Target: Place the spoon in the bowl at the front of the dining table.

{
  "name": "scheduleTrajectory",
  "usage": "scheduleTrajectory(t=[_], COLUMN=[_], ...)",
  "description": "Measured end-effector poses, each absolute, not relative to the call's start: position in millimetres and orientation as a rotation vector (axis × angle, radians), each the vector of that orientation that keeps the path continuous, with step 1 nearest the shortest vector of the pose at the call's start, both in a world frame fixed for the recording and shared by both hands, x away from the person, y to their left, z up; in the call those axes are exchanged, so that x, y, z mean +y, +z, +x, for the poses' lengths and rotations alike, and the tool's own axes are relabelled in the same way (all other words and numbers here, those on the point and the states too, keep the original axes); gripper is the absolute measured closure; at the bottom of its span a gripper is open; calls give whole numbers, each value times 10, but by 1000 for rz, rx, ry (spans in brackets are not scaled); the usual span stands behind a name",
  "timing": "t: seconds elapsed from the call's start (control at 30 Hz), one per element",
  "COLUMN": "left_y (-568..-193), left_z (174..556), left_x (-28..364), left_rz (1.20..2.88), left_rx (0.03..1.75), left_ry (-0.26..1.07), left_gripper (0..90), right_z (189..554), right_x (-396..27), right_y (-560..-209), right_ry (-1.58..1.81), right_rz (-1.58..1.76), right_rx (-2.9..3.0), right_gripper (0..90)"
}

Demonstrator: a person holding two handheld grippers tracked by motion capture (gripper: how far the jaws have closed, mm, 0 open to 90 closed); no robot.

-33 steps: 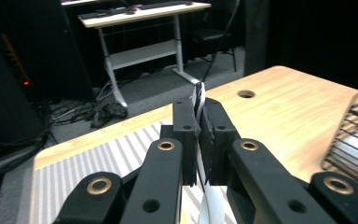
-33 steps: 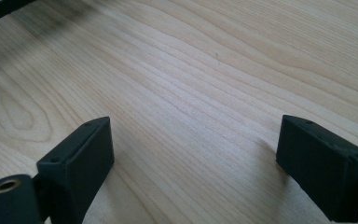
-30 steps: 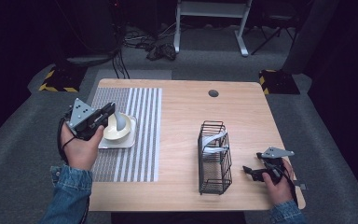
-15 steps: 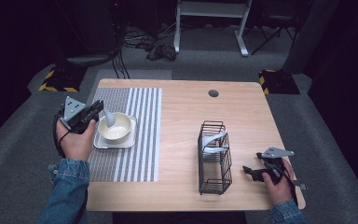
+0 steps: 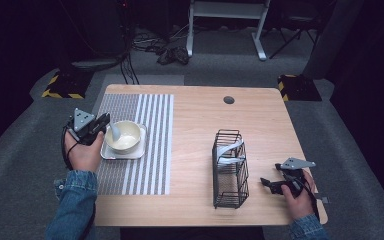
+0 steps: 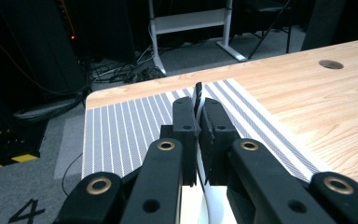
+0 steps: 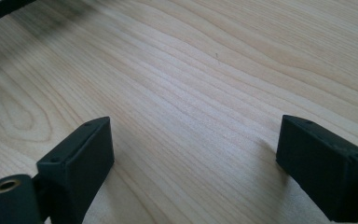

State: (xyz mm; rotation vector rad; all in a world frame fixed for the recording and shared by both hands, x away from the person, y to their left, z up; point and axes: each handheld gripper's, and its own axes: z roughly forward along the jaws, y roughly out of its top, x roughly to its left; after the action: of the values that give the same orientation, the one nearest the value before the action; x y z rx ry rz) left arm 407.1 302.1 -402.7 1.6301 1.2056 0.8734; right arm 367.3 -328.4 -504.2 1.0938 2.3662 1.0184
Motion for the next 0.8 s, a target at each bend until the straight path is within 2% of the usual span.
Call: scheduleTrajectory(t=[0.47, 0.8], left_y=[-4232, -4226], left_z=[4185, 4144], left_x=[2931, 2860], left_rz=[1649, 1672], left_rx=[1216, 1207], left_ry=[914, 894], left_gripper=[854, 844], right_z=[3672, 3673], right_x=[-3283, -3284], right_y=[-5042, -5042], right_ry=[1018, 1019], right_rz=[1094, 1093], right_rx=[2366, 2366], right_gripper=[111, 111])
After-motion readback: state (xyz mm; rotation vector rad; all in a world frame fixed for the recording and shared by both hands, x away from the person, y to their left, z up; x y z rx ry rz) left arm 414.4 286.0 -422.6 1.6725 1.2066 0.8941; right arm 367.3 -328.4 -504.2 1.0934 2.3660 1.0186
